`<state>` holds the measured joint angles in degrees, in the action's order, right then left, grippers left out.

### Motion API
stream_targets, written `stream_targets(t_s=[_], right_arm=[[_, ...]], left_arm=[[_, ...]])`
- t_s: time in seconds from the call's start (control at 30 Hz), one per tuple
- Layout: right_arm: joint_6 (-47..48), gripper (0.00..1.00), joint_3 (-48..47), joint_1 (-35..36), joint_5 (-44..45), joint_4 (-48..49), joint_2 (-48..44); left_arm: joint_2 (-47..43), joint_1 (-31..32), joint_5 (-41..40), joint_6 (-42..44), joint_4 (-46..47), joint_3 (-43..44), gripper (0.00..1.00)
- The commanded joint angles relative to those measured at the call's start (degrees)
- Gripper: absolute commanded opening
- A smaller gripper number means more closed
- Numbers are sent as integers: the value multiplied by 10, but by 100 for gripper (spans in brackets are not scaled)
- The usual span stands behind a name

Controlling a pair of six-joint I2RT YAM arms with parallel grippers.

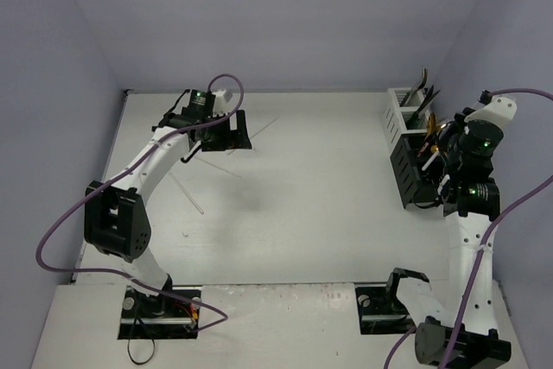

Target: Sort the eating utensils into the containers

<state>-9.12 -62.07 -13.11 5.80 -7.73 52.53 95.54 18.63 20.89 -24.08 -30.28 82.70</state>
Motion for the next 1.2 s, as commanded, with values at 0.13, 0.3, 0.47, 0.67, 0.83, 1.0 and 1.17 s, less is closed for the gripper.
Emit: stream_targets(t_s=[0.13,0.3,0.47,0.67,0.83,1.0,1.17], right_arm=[[-34,0,15,-93,0,96,56],[-27,0,24,-126,-49,146,95],[-23,0,42,-130,-53,218,132],[-34,0,62,-137,-99,278,170],[-30,0,72,-137,-116,308,197],[-21,0,88,-137,-132,310,204],[-21,1,126,-137,-119,297,177]], left_arm=[[-2,0,-6,10,46,10,87],[4,0,-5,10,55,6,87],[11,-1,-9,8,70,-3,86],[18,-3,-9,9,78,-9,87],[21,-7,-8,11,86,-15,86],[30,-11,-34,28,85,-17,87],[58,-11,-78,84,37,19,87]])
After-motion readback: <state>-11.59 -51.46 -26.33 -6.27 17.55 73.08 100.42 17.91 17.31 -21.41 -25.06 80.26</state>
